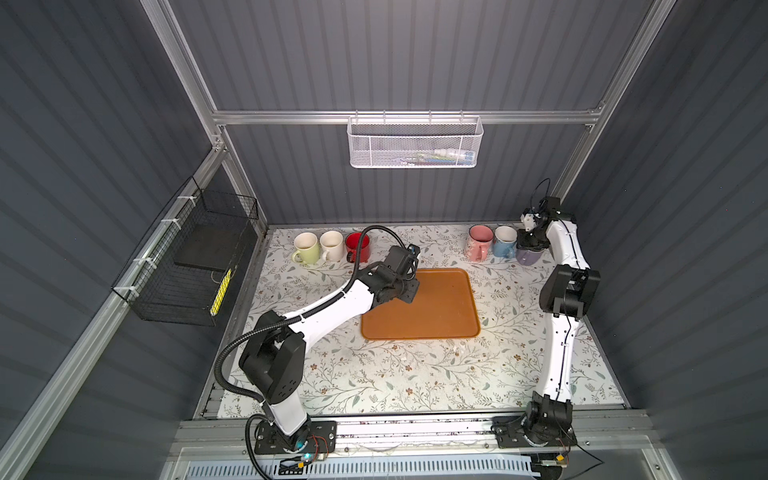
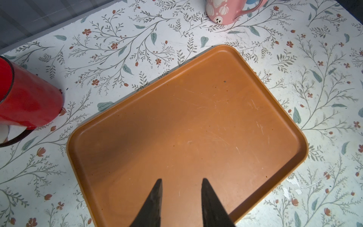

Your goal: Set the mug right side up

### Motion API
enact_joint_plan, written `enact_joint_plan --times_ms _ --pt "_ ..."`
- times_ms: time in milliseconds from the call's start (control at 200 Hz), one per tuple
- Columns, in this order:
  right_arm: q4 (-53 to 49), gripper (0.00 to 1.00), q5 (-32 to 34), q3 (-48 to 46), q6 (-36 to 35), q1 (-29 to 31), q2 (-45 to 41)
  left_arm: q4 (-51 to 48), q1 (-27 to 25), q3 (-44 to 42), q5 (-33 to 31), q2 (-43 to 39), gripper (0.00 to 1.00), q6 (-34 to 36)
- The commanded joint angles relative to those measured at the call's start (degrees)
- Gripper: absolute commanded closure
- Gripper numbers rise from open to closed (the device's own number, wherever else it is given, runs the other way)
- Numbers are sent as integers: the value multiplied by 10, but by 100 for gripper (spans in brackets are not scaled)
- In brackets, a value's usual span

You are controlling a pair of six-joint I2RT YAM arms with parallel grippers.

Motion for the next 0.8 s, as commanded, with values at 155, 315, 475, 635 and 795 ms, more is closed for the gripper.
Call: enact_joint_plan --times_ms 155,315,475,635,795 --pt "-2 65 31 2 12 0 -36 -5 2 -12 2 -38 65 -3" --pt "26 62 50 -18 21 4 -69 -8 2 -19 1 -53 65 -3" --pt "43 61 66 -30 33 8 -97 1 2 -41 -6 -77 64 -6" --pt "64 59 71 -79 42 16 -142 5 2 -65 -12 -102 63 -13" --pt "140 58 80 -209 48 23 -238 16 2 -96 -42 -141 63 -12"
